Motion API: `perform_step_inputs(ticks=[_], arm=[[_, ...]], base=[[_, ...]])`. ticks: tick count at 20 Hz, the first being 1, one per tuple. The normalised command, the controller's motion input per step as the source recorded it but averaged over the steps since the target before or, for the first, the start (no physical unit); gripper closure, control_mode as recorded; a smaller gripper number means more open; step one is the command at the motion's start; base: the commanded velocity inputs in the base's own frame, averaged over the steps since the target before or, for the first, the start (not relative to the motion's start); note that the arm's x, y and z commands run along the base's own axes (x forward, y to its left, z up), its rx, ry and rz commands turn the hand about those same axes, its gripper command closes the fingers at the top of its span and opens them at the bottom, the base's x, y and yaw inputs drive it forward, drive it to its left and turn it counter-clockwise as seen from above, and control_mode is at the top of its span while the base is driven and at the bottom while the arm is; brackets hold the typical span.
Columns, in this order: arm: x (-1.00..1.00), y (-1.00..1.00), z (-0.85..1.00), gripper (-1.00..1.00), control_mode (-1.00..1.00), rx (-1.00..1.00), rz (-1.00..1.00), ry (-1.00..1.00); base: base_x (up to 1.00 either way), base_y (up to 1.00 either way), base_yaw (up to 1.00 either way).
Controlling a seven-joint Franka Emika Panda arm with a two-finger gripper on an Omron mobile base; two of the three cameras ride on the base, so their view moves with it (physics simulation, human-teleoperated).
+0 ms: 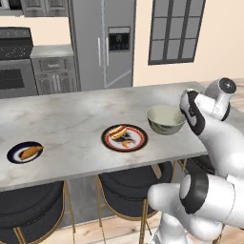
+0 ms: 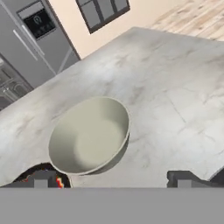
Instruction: Take the smaller bowl and place it next to the appetizer plate on the dining counter , and place the larger bowl next to the plate with cooked food.
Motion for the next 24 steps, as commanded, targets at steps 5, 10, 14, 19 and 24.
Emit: perform_step_inputs(ticks=[5, 10, 14, 19, 24], arm=[[-1.00, 0.74, 0.85, -1.00, -1.00, -0.04, 0.23, 0.26], [-0.91, 1.00, 0.52, -1.00, -1.00, -0.11, 0.35, 0.20], [-1.00, 0.65, 0.02, -1.00, -1.00, -0.17, 0.35, -0.04], [-0.92, 0.48, 0.00, -1.00, -1.00, -0.22, 0.27, -0.27], [-0.55, 0.24, 0.03, -1.00, -1.00, -0.13, 0.21, -0.14]], base=[[0.00, 0.00, 0.00], [0.00, 0.00, 0.00], [0.00, 0.00, 0.00], [0.00, 0.00, 0.00], [0.00, 0.00, 0.00]])
